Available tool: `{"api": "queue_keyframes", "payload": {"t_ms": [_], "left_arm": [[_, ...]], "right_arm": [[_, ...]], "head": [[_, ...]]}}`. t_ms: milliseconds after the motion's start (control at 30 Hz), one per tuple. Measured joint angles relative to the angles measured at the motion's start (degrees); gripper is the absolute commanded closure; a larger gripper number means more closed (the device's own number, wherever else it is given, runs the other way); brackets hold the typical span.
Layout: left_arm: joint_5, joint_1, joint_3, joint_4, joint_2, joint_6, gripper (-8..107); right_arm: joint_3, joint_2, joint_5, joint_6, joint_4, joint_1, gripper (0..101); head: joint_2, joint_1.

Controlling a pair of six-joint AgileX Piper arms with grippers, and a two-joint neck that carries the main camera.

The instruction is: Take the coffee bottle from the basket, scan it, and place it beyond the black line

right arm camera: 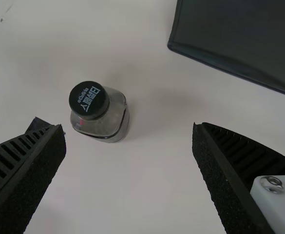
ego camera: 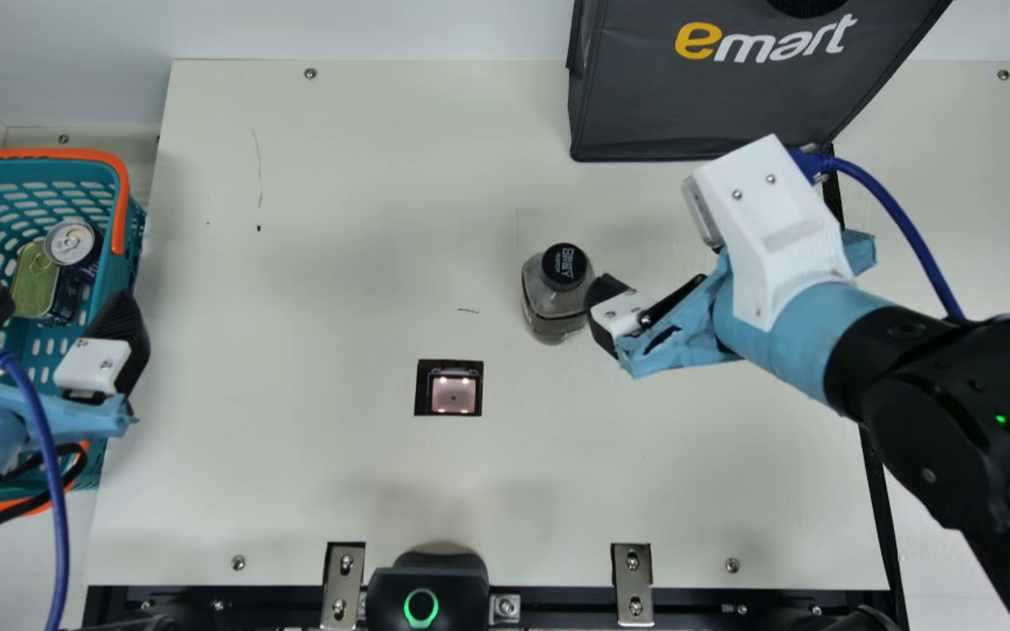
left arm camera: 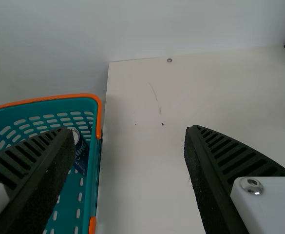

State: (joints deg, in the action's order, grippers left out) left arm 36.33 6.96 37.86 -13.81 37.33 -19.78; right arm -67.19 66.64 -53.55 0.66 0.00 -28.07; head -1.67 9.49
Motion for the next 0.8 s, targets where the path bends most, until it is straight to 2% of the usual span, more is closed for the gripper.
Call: {"api": "queue_keyframes", "payload": {"t_ms": [367,800], "left_arm": [[0.0,0.0,0.0,0.0,0.0,0.0,9],[0.0,0.0,0.0,0.0,0.0,0.0,9]], "right_arm": [[-0.3,4.1,2.8,1.9,-1.5,-3.1,10],[-1.3,8.7,4.5,4.2,-2.6,-6.6,10]], "head": [[0.0,-0.1],[0.0,0.0]]}}
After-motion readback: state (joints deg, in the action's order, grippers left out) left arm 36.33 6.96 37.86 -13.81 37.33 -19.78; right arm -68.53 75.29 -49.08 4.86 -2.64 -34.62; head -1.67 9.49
